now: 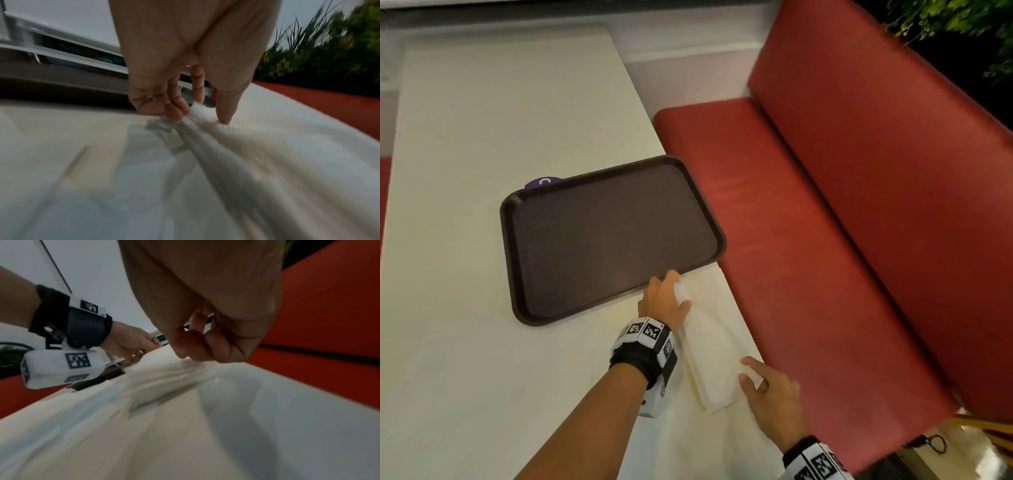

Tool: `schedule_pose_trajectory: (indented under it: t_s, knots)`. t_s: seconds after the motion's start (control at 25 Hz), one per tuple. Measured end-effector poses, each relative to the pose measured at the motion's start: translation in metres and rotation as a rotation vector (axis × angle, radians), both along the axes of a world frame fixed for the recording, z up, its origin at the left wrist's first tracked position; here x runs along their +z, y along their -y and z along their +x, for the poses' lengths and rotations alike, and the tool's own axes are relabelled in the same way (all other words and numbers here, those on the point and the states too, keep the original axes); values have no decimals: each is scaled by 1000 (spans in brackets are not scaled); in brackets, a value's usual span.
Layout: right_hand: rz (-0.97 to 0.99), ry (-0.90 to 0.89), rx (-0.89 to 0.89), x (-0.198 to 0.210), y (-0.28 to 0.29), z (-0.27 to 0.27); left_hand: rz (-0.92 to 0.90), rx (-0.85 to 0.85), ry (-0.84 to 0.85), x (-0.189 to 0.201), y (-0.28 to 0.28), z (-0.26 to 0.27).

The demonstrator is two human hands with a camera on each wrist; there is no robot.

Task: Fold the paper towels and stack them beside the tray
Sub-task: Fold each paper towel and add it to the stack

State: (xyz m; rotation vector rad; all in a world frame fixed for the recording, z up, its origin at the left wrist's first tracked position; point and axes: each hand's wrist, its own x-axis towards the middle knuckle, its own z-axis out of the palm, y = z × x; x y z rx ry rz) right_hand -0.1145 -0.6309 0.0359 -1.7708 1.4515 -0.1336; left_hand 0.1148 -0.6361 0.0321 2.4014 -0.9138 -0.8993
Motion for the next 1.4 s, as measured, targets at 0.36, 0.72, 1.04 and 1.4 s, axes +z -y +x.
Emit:
schedule_pose_trajectory:
  t_s: [0.36, 0.72, 1.04, 1.4]
  knots:
    - [-272, 151, 390, 31, -64, 63, -117, 402, -184, 73, -258, 11]
    - [-101, -335, 866, -23, -144, 151, -85, 839, -221, 42, -466, -38]
    - [246, 78, 215, -18, -153, 199, -201, 834, -180, 39, -491, -40]
    - [-452, 473, 685, 132, -112, 190, -313, 661, -147, 62, -444, 3]
